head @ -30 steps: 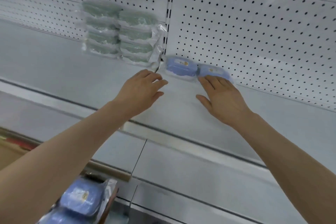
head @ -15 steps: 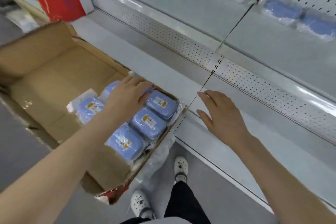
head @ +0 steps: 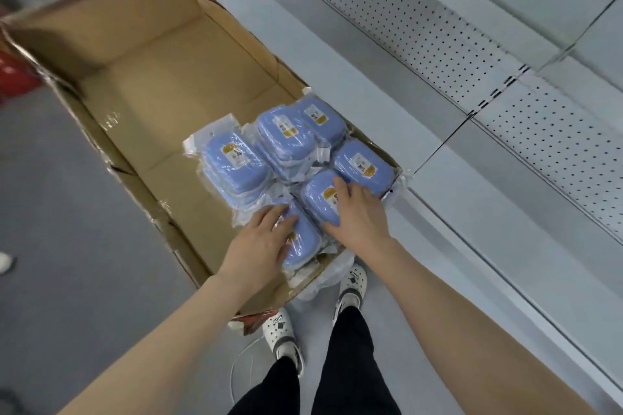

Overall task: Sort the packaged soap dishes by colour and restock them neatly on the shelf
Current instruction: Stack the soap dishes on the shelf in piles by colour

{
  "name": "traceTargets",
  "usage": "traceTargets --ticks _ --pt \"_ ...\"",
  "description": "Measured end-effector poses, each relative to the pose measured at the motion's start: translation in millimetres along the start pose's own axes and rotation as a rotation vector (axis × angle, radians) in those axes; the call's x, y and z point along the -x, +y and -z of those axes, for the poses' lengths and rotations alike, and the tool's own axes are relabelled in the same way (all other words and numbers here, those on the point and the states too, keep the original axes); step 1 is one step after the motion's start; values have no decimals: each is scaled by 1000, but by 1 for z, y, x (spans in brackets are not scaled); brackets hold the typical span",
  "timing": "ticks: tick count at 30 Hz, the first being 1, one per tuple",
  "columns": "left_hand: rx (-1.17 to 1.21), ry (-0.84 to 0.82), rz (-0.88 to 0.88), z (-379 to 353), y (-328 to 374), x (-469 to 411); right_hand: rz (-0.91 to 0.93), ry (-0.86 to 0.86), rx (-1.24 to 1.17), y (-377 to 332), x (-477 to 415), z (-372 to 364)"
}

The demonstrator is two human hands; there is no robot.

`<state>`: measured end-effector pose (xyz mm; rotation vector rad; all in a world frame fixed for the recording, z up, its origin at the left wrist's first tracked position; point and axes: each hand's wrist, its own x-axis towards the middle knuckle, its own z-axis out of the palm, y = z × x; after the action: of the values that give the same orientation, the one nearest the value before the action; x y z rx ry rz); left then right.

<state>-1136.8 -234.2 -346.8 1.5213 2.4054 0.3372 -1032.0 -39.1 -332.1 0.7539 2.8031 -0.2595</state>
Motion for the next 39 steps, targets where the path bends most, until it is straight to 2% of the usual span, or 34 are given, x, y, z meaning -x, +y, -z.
traceTargets --ticks 6,10,13,17,20,23,26,28,31,35,39 --pt "-54 -169 0 15 1 -1 9 42 -26 3 6 31" --pt "-330 -241 -112 28 7 -13 1 169 -52 22 12 68" --pt "-387 -266 -146 22 10 -24 -87 266 -30 37 3 77" --pt "-286 -189 -24 18 18 -30 -192 125 -113 48 -16 64" --pt "-184 -142 187 22 27 -35 -117 96 -59 53 -22 63" --pt "-186 -123 292 24 36 -40 -17 63 136 63 -23 79" --pt "-189 -121 346 22 41 -43 296 19 364 78 -29 86" --pt "-189 -108 358 20 43 -45 519 47 411 82 -38 83" --pt "-143 -94 370 19 43 -44 663 56 506 81 -51 77" --pt "-67 -87 381 26 39 -40 678 32 513 76 -50 85" --pt "-20 -48 354 43 32 -38 430 13 383 80 -36 99"
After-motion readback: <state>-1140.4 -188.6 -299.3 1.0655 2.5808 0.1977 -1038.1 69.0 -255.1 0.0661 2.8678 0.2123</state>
